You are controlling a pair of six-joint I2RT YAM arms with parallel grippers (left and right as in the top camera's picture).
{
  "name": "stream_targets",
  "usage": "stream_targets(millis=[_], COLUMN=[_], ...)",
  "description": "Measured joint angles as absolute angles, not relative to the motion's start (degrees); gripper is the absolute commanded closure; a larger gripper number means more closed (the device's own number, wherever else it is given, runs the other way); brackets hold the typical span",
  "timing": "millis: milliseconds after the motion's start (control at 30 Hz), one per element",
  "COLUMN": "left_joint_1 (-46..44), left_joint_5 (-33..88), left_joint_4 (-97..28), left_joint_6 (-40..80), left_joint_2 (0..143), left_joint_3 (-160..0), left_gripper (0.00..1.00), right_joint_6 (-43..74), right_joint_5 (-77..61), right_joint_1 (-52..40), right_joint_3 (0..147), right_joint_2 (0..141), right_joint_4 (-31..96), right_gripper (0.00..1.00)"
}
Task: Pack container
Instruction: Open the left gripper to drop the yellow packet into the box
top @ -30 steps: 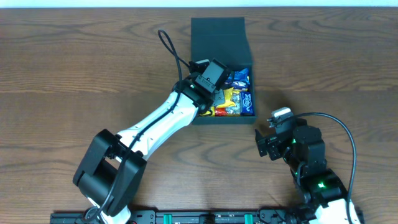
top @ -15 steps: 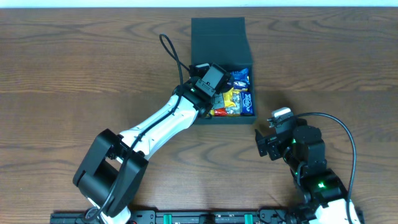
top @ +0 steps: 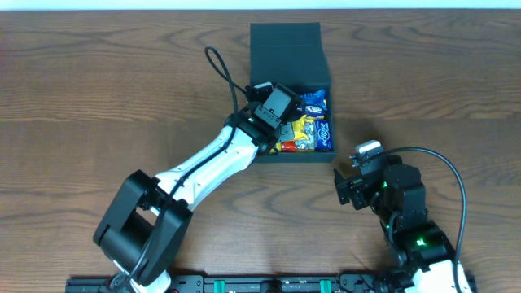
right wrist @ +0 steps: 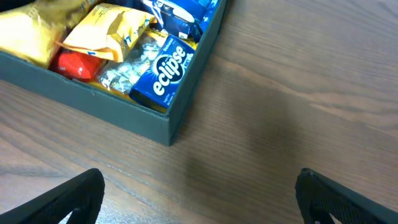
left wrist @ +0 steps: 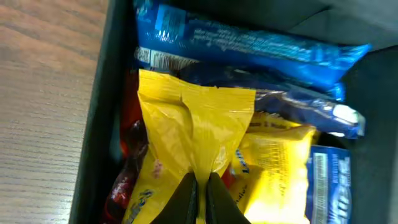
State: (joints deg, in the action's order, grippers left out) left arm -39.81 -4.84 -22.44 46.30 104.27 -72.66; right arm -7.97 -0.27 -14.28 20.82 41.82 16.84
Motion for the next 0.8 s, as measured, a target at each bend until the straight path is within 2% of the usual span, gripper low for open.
stream_targets(millis=[67, 100, 400, 500, 533, 600, 700, 800], left_joint_1=[-39.81, -39.81, -39.81, -39.81, -39.81, -39.57, -38.79, -38.3], left_joint_5=[-4.99, -5.15, -5.19, -5.17, -5.17, -5.17, -5.21, -5.52], left_joint_4=[-22.35, -22.26, -24.16, -25.63, -25.91, -26.87, -27.05, -27.2], left_joint_6=[46.33, 46.28, 46.52, 46.46, 45.93, 43.11, 34.92, 23.07], left_joint_2=[103.04, 102.15, 96.47, 95.29, 94.35, 91.77, 86.94, 82.7], left_joint_3=[-72.64, -72.64, -72.64, -72.64, -72.64, -72.64, -72.64, -72.64], left_gripper=[0.71, 0.67, 0.65, 0.59, 0.53, 0.27, 0.18, 0.02], right_joint_6=[-7.97, -7.94, -7.94, -7.97, -7.94, -7.97, -7.97, -7.97], right_joint_5=[-0.27, -0.27, -0.25, -0.27, -0.27, -0.27, -0.27, -0.27], right_joint_1=[-14.28, -14.28, -14.28, -14.28, -14.28, -14.28, -14.28, -14.28], right_joint_3=[20.82, 20.82, 20.82, 20.82, 20.82, 20.8, 20.82, 20.8], right_joint_2=[41.82, 41.82, 41.82, 41.82, 41.82, 41.82, 41.85, 41.82], right_joint_4=[16.84, 16.84, 16.84, 16.84, 16.84, 16.84, 16.84, 16.84], right_gripper=[0.01, 0.01, 0.01, 0.01, 0.01, 0.01, 0.01, 0.01])
